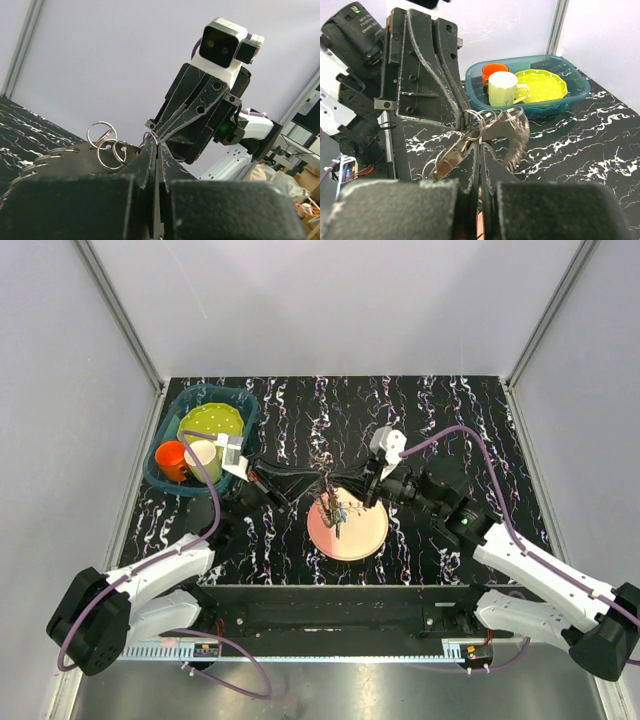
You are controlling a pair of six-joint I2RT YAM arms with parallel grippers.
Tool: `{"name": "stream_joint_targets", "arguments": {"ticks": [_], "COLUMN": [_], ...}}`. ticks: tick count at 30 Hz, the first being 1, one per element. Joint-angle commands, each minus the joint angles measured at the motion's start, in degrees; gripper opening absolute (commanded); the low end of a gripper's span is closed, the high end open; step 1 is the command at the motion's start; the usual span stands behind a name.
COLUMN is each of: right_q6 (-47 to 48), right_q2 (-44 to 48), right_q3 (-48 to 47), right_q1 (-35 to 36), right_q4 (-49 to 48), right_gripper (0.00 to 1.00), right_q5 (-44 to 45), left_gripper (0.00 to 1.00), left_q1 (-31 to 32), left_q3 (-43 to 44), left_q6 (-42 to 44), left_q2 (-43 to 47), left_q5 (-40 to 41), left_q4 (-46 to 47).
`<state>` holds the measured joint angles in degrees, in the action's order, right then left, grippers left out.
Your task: Remove the keys from the keyring
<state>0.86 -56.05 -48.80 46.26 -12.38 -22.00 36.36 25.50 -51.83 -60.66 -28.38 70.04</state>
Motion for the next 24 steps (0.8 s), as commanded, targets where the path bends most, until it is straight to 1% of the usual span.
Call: {"name": "stream_joint_targets", "arguments": {"ticks": [1,5,10,11,12,13,16,18,20,22,24], "right_q6": [2.6,3.0,2.1,1.8,1.4,-0.1,-0.2,-0.5,-0.5,-0.5,-2.6], "right_q2": [-2.3,-4.2,-3.8,-3.3,-2.6,-1.5,2.4,3.2,2.5,1.0,-0.2], "right_q3": [-2.9,-3.2,-2.4,-2.6,-3.0,-2.8,-3.7,-6.0,-8.1,-12.1,-15.9], "right_q1": [1.6,2.7,3.7,3.7,3.7,3.6,3.6,3.5,3.0,2.3,-2.4], "right_q4": [-2.4,-3.1,-3.0,-0.7,0.3,1.2,5.6,9.0,11.9,16.8,20.5], "right_gripper": [0.00,0.00,0.00,0.04,0.17,0.25,0.41,0.43,0.47,0.48,0.49], "right_q5": [2.6,3.5,4.2,4.4,5.1,6.3,5.9,5.0,2.6,0.5,-4.0], "left_gripper": [0.00,0.00,0.00,0.00,0.00,0.00,0.00,0.00,0.00,0.00,0.00], "left_q1": [-0.1,-0.1,-0.1,-0.3,-0.7,-1.1,-2.5,-2.7,-2.9,-3.3,-3.9], "left_q3": [-0.5,-1.6,-2.7,-3.2,-3.7,-3.7,-2.6,-2.0,-1.4,-0.7,-0.2], "left_q6": [3.2,3.2,4.9,4.6,2.7,1.7,-1.5,-2.2,-2.3,-4.1,-6.4], "left_q2": [1.6,1.4,2.4,2.4,2.2,1.4,-0.1,-0.2,-0.3,-0.7,-1.6], "left_q5": [4.5,6.2,7.6,7.4,6.3,5.3,0.3,-2.7,-5.5,-7.6,-10.4], "left_q4": [6.2,6.3,5.0,6.1,7.6,9.0,11.8,12.2,12.2,13.7,15.5]}}
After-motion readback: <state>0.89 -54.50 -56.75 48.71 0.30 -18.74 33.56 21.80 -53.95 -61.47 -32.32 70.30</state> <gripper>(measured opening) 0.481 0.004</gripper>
